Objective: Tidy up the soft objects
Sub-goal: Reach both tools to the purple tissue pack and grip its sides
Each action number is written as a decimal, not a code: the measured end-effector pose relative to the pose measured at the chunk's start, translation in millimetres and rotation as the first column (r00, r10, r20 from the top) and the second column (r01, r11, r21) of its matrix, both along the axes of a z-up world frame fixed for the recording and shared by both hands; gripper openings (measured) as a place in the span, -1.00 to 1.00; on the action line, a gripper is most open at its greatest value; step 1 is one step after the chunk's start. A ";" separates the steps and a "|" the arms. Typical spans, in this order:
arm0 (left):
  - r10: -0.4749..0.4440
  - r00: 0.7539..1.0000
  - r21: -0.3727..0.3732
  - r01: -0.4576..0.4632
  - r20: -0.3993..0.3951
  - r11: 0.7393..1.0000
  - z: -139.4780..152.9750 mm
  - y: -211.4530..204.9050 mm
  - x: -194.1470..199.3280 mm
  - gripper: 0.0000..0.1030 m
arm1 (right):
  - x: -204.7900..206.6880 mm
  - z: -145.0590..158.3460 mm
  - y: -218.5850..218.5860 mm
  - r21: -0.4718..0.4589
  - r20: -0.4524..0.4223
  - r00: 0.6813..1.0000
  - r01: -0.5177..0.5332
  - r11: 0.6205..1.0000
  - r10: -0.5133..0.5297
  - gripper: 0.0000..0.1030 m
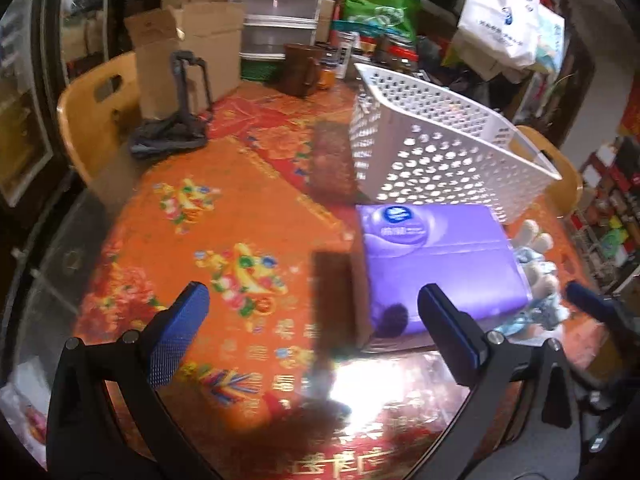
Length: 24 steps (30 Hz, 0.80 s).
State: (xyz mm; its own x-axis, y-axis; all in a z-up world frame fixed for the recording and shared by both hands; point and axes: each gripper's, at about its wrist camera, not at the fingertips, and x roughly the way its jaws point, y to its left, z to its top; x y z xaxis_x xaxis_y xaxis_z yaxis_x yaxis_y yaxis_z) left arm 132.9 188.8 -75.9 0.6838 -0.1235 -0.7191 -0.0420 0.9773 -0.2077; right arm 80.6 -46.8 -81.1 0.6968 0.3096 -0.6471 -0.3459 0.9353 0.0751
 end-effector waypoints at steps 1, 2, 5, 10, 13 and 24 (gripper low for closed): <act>-0.016 1.000 -0.024 0.016 0.002 1.000 -1.1 -0.8 -0.7 1.00 | 1.7 -1.9 4.7 0.004 -0.008 1.000 -0.009 1.000 0.009 0.87; -0.030 1.000 -0.046 0.030 0.002 0.999 -2.7 -0.3 0.8 1.00 | 1.2 -2.7 6.9 0.004 -0.007 1.000 -0.013 1.000 0.013 0.86; -0.059 0.998 -0.080 0.059 -0.002 0.995 -7.2 -1.9 6.2 1.00 | 0.5 -3.5 18.4 -0.020 0.018 0.999 -0.031 0.999 0.031 0.80; -0.104 0.995 -0.075 0.105 0.011 0.992 -8.9 -9.5 6.5 1.00 | 9.3 -11.2 24.2 -0.024 0.010 0.999 -0.047 0.999 0.048 0.61; -0.143 0.989 -0.059 0.145 0.029 0.988 -9.0 -13.2 0.2 1.00 | 14.1 -19.5 23.7 -0.026 -0.009 0.998 -0.057 0.998 0.057 0.47; -0.283 0.958 0.010 0.283 0.049 0.959 -23.7 -20.3 -11.2 0.53 | 29.1 -40.3 14.7 -0.014 -0.054 0.991 -0.120 0.993 0.119 0.14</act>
State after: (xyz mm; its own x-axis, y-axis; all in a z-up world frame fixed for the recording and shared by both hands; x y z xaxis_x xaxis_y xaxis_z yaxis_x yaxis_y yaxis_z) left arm 121.7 168.5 -99.6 0.6556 -0.3153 -0.6861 0.2466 0.9482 -0.2001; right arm 109.7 -32.1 -121.4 0.6205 0.3767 -0.6878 -0.4510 0.8889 0.0800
